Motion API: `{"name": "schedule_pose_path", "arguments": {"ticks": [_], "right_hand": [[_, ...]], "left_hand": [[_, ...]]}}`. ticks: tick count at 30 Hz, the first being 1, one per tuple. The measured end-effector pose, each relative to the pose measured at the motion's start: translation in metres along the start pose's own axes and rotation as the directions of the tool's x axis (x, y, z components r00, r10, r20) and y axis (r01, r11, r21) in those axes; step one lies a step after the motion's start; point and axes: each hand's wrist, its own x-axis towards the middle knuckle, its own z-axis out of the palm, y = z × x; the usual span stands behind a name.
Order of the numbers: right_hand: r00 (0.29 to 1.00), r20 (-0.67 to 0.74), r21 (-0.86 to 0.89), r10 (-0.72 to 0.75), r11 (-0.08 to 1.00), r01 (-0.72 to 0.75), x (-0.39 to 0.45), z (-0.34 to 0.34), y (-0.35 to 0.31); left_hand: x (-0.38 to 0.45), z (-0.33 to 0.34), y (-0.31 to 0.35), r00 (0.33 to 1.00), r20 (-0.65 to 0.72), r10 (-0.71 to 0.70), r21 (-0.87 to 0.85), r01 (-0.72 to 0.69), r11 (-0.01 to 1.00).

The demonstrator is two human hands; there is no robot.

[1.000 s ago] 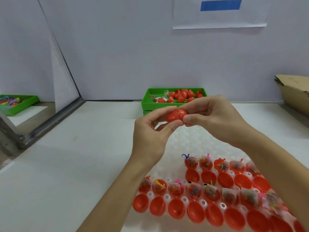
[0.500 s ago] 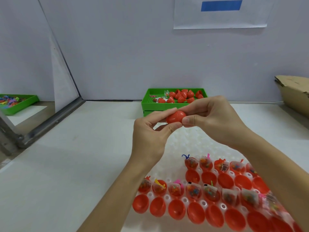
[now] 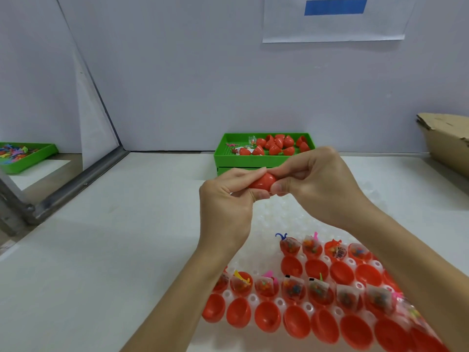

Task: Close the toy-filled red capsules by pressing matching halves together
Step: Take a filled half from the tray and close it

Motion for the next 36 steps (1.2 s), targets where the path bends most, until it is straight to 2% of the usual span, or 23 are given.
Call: {"name": "schedule_pose_path", "arguments": {"ticks": [10,13,17,22,29,36], "right_hand": [[0.999,0.041,-0.194,-0.026,0.98,0.033,0.0,-0.002,-0.001],[0.999,0.024,-0.157,-0.031,0.987,0.034,0.002,-0.003,-0.003],[0.999,0.044,-0.084,-0.033,0.996,0.036,0.004,-0.003,-0.007],[0.998,0.032,0.092,0.062,0.994,-0.065,0.004,-0.004,-0.001],[0.994,0.032,0.143,0.101,0.984,-0.104,0.004,-0.007,0.001],[0.998,-0.029,0.062,0.063,0.996,-0.061,0.002,-0.001,-0.005]], "left_hand": [[-0.003,0.002,-0.001,0.999,0.021,0.035,0.054,-0.036,0.998],[0.001,-0.003,0.005,1.0,0.021,0.006,0.028,-0.007,1.0],[0.008,-0.011,0.01,0.994,0.032,-0.1,-0.044,0.101,0.994],[0.01,-0.012,0.011,0.993,0.025,-0.113,-0.1,0.115,0.988],[0.008,-0.011,0.009,0.986,0.034,-0.163,-0.109,0.166,0.98],[0.004,-0.007,0.011,0.99,-0.011,-0.142,-0.021,0.142,0.99]]}}
